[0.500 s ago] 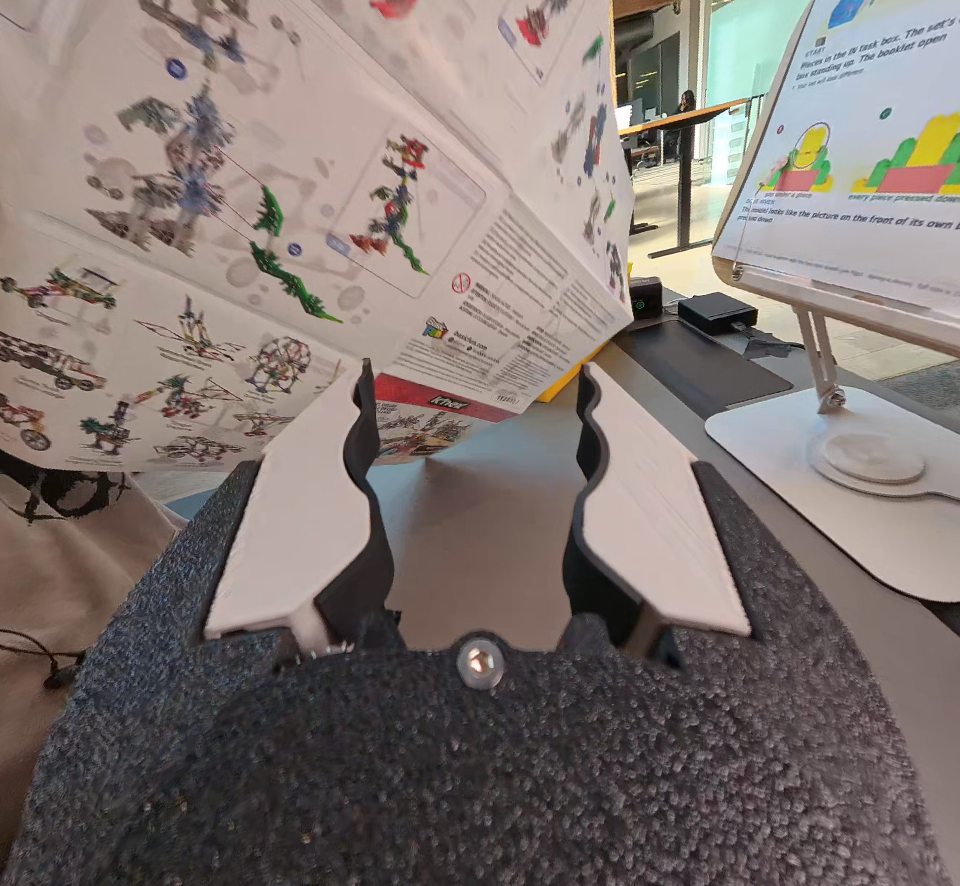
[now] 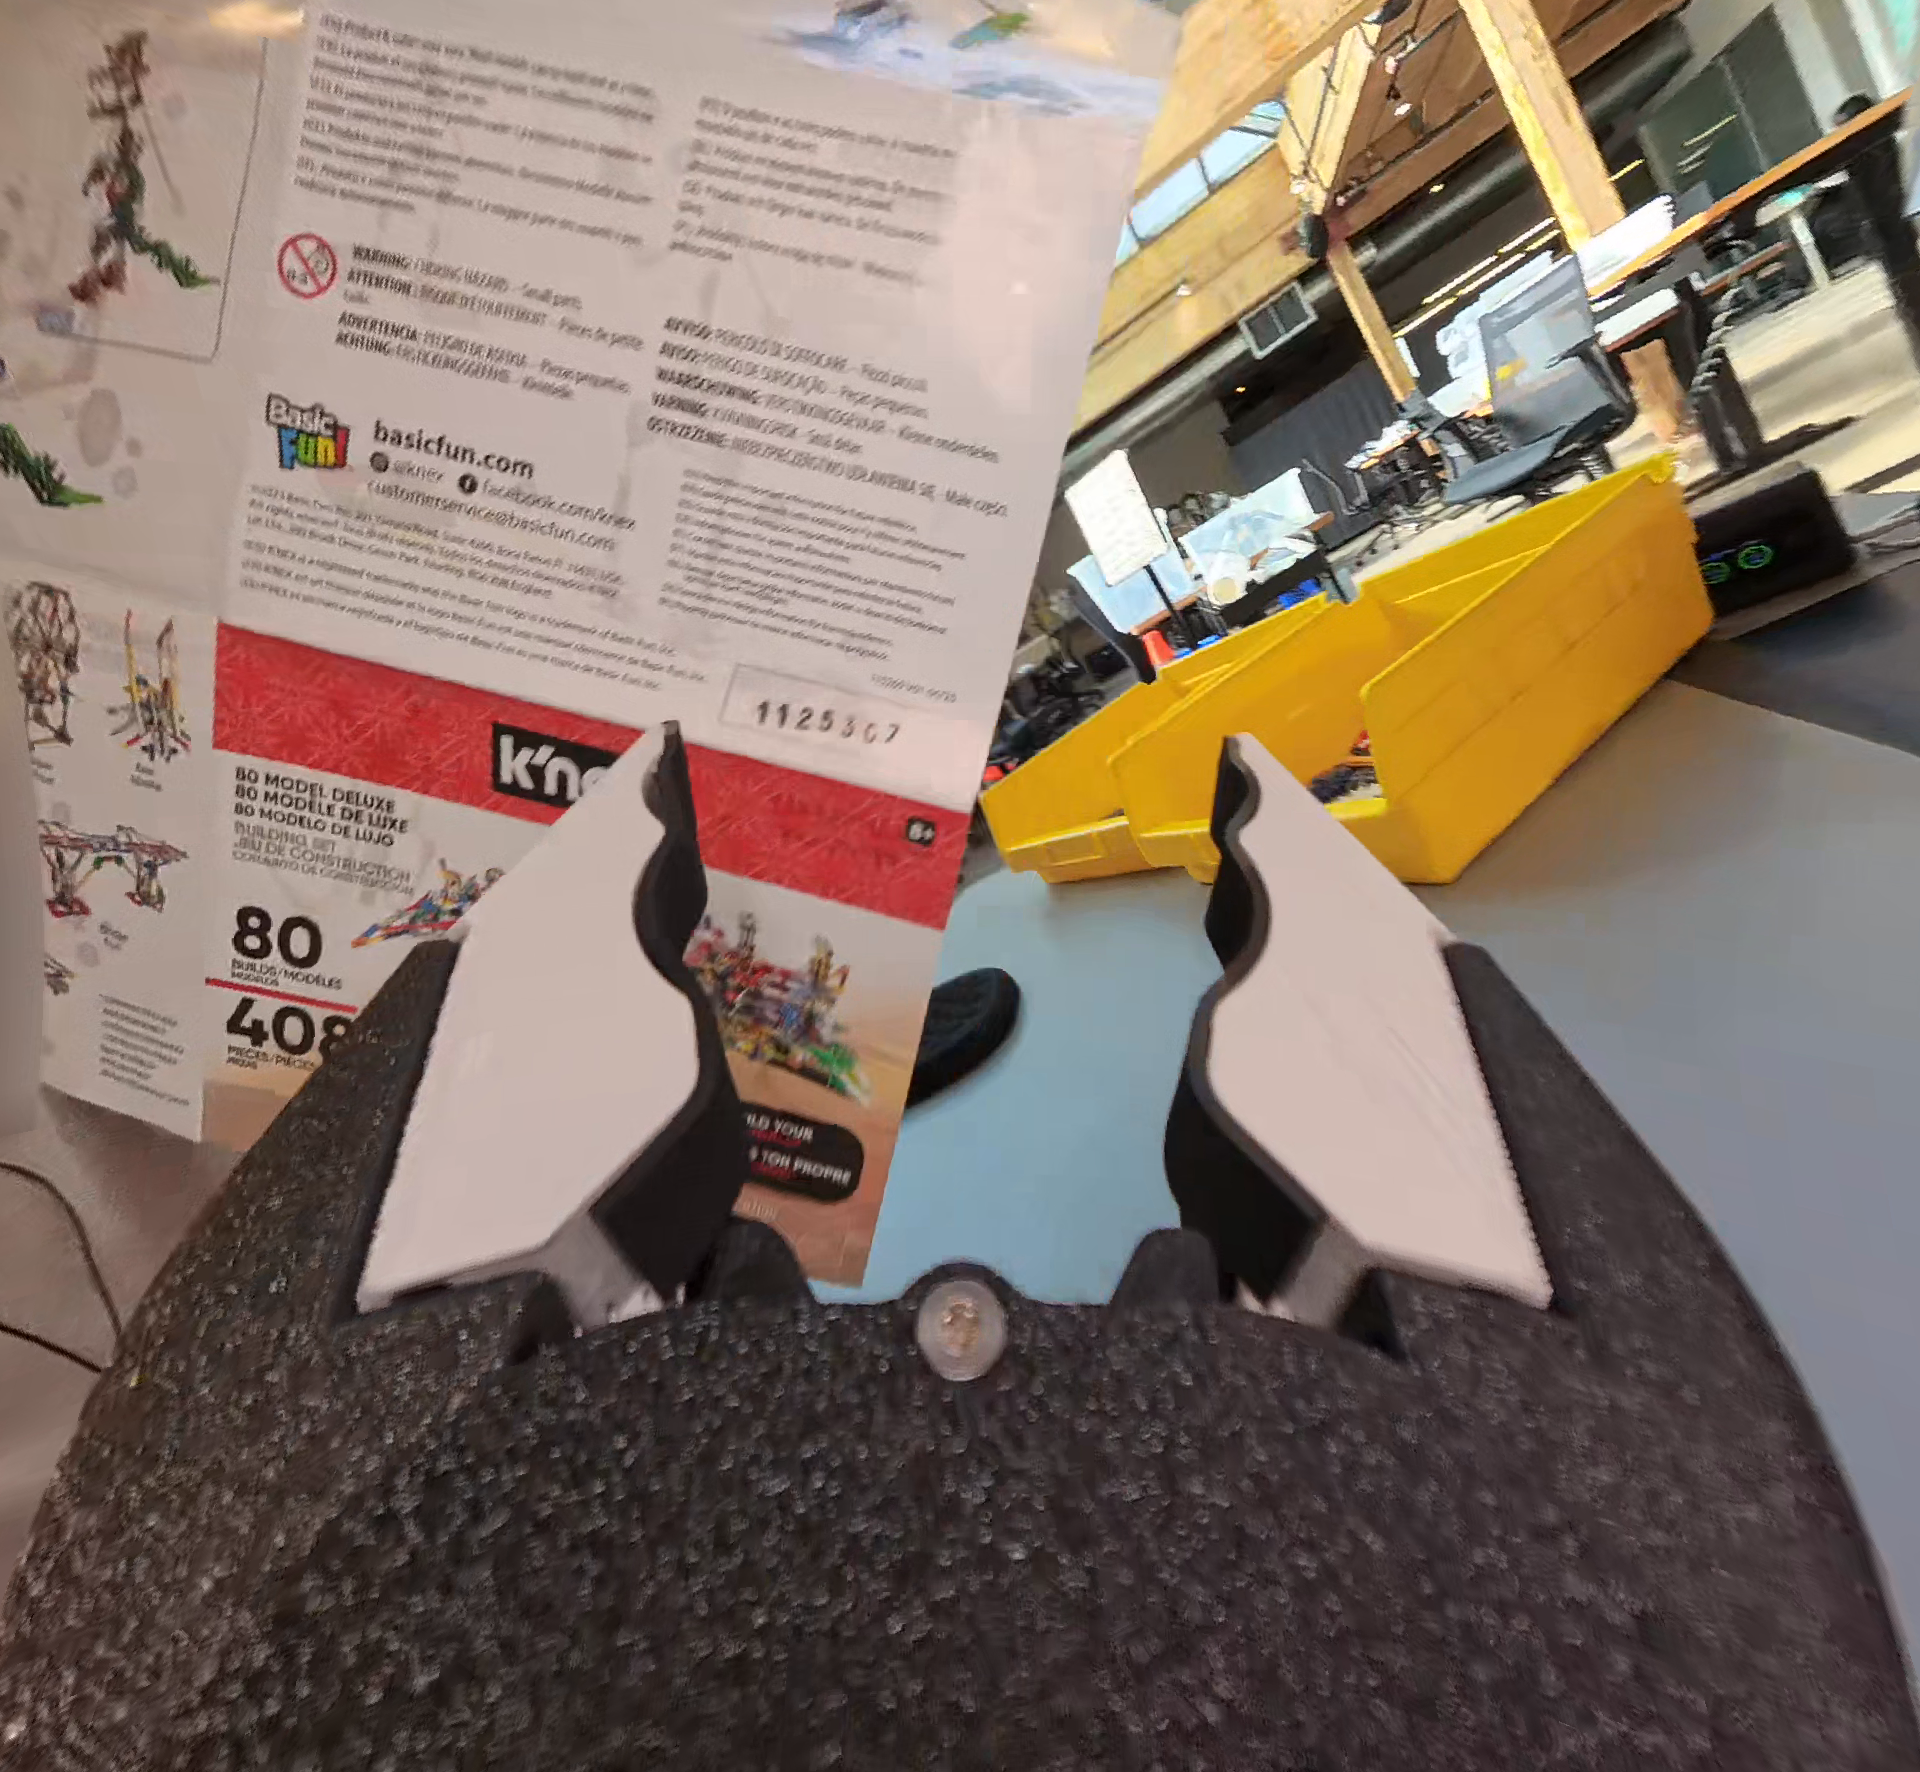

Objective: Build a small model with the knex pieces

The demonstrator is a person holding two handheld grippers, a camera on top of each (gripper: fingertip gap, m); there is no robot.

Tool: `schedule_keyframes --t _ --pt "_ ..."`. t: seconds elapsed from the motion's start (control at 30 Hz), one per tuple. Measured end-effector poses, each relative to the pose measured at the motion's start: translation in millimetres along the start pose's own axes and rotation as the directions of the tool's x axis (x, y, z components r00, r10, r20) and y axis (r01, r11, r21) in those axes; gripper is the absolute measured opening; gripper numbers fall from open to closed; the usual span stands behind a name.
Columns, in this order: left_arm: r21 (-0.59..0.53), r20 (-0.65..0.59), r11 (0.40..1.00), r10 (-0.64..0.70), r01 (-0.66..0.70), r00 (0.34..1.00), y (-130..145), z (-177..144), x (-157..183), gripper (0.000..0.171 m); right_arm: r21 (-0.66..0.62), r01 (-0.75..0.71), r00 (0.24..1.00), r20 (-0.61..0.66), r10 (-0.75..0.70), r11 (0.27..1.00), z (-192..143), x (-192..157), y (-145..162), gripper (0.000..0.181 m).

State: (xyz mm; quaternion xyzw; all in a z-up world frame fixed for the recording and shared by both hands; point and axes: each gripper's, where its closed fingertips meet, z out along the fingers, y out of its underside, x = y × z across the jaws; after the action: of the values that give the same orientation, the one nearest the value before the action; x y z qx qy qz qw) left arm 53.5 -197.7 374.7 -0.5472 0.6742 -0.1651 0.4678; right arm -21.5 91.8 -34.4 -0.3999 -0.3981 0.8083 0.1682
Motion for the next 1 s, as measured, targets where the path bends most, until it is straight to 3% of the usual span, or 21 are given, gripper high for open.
schedule_keyframes --t 0.1,0.2,0.27,0.4,0.53,0.7,0.83,1.0 --pt "0.019 0.018 1.000 0.021 -0.021 1.000 -4 -12 17 0.000 0.013 -0.119 0.975 0.189 0.114 0.993 21 -13 7 0.112" --pt "0.021 0.043 1.000 0.013 -0.014 0.999 4 -24 29 0.000 -0.077 -0.192 0.915 0.347 0.206 0.978 38 -38 31 0.113" --pt "0.027 0.060 1.000 -0.004 0.002 0.998 14 -33 33 0.000 -0.129 -0.202 0.874 0.424 0.238 0.971 42 -57 44 0.098" --pt "0.065 0.093 0.997 -0.054 0.048 0.994 40 -50 38 0.000 -0.045 -0.102 0.893 0.435 0.111 0.994 28 -65 30 0.029" --pt "0.057 0.140 0.985 -0.172 0.166 0.975 87 -70 36 0.000 0.117 0.020 0.934 0.351 -0.060 0.993 -16 -71 -19 0.012" --pt "0.021 0.202 0.921 -0.384 0.388 0.901 176 -90 34 0.000 0.232 0.233 0.949 0.160 -0.273 0.944 -85 -99 -82 0.002" --pt "0.003 0.299 0.845 -0.511 0.535 0.806 257 -92 25 0.000 0.174 0.394 0.919 -0.051 -0.391 0.903 -117 -113 -106 0.000" --pt "0.077 0.494 0.743 -0.608 0.665 0.622 352 -93 -10 0.000 -0.046 0.487 0.809 -0.352 -0.471 0.872 -138 -103 -117 0.000"
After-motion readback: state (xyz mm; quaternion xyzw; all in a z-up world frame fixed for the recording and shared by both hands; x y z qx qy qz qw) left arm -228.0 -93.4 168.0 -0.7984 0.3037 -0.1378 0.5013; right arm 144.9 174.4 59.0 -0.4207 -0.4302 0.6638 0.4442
